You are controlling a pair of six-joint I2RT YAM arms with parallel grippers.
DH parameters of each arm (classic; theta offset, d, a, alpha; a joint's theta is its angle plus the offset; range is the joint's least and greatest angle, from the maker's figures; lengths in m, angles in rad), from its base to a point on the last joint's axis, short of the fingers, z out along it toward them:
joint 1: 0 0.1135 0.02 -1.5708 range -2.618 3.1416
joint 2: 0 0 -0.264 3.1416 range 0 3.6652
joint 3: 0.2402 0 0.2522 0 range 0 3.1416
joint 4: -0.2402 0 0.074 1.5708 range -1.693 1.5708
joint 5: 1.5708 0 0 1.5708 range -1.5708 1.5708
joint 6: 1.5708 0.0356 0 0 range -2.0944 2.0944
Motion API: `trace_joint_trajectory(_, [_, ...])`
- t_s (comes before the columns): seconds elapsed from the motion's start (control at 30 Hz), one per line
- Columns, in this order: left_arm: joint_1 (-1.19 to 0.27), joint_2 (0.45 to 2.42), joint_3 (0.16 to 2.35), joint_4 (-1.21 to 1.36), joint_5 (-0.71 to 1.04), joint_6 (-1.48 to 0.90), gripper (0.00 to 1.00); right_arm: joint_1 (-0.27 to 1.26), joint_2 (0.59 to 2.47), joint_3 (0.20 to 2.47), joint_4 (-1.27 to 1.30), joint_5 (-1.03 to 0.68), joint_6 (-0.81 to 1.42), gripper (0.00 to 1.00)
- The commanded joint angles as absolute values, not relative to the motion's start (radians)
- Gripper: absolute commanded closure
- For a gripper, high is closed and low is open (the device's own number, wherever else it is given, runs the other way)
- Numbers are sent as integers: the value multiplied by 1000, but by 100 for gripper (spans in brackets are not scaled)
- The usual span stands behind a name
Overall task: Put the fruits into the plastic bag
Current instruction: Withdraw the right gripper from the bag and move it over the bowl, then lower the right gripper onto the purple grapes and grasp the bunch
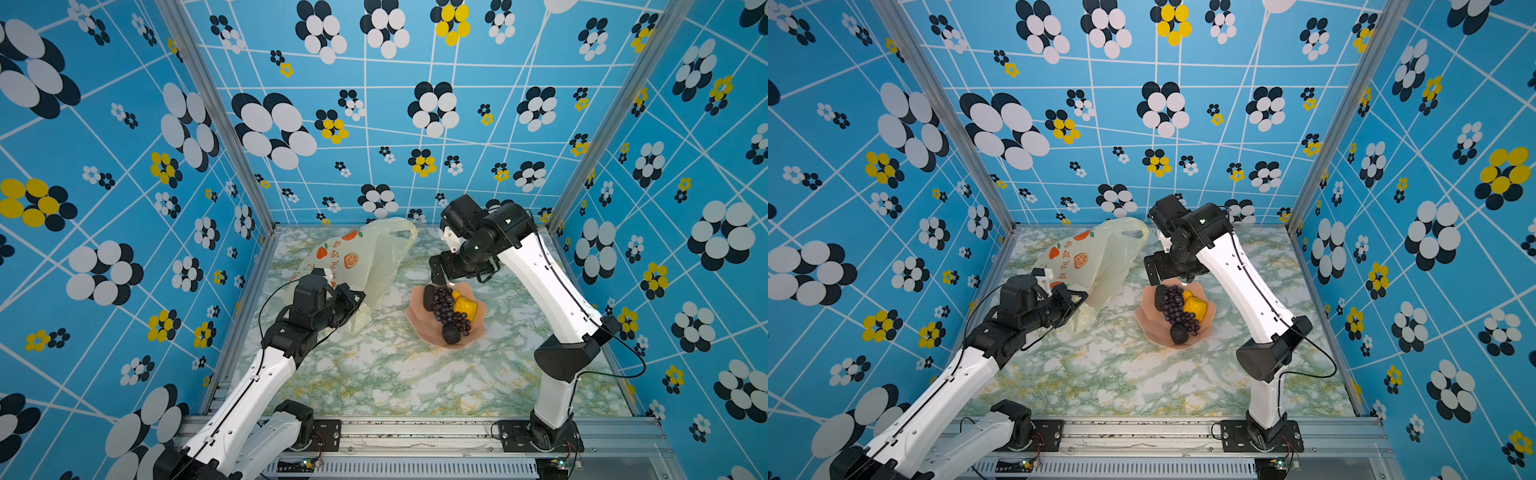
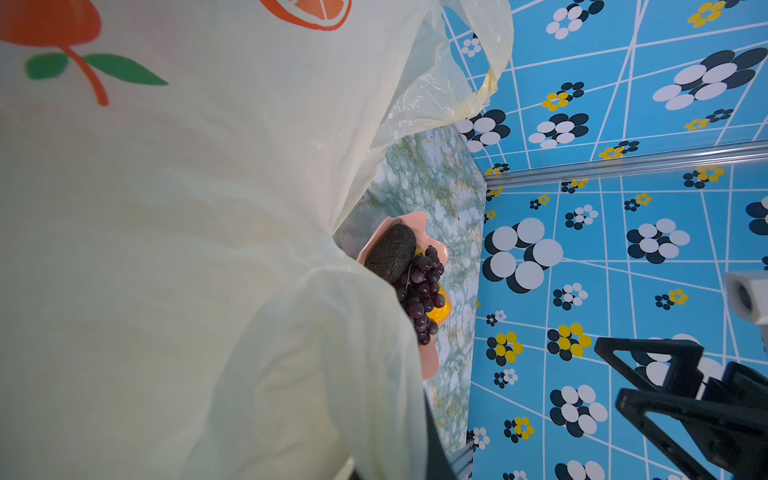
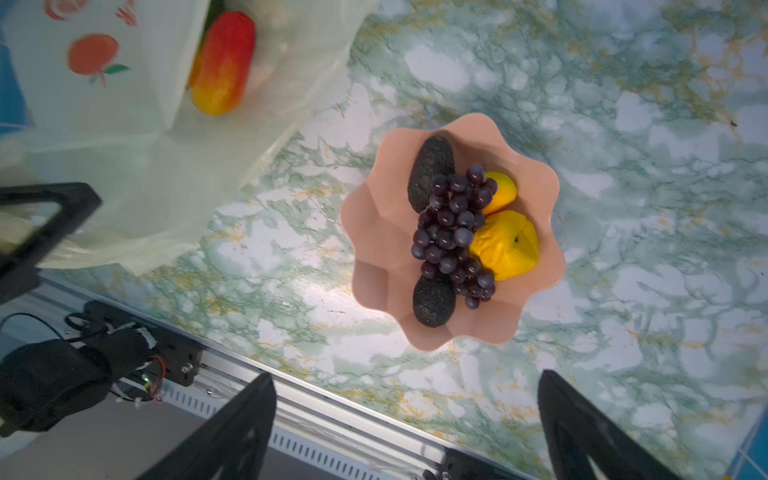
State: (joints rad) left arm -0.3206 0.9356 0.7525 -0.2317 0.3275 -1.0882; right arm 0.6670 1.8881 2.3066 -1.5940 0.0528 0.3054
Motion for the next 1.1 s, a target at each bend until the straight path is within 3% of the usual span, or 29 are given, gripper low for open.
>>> trace_joint_trajectory(0.0, [-313, 943, 762, -224, 345, -1065, 100, 667, 1878, 2216, -1676, 105, 280, 1])
trace_joint_trajectory(0.2, [-314, 929, 758, -240, 344, -1064, 100, 667, 1897, 2044, -1528, 78, 267, 0])
trace_joint_trajectory(0.4, [-313, 897, 752, -268, 333, -1064, 100, 663, 1980, 2010, -1450, 97, 277, 1])
trace_joint_trajectory(0.7, [-314, 864, 746, -298, 322, -1065, 100, 605, 2059, 1988, -1352, 77, 278, 15])
trace_joint_trajectory(1.07, [-310, 846, 743, -315, 319, -1063, 100, 572, 2148, 2017, -1303, 36, 288, 20])
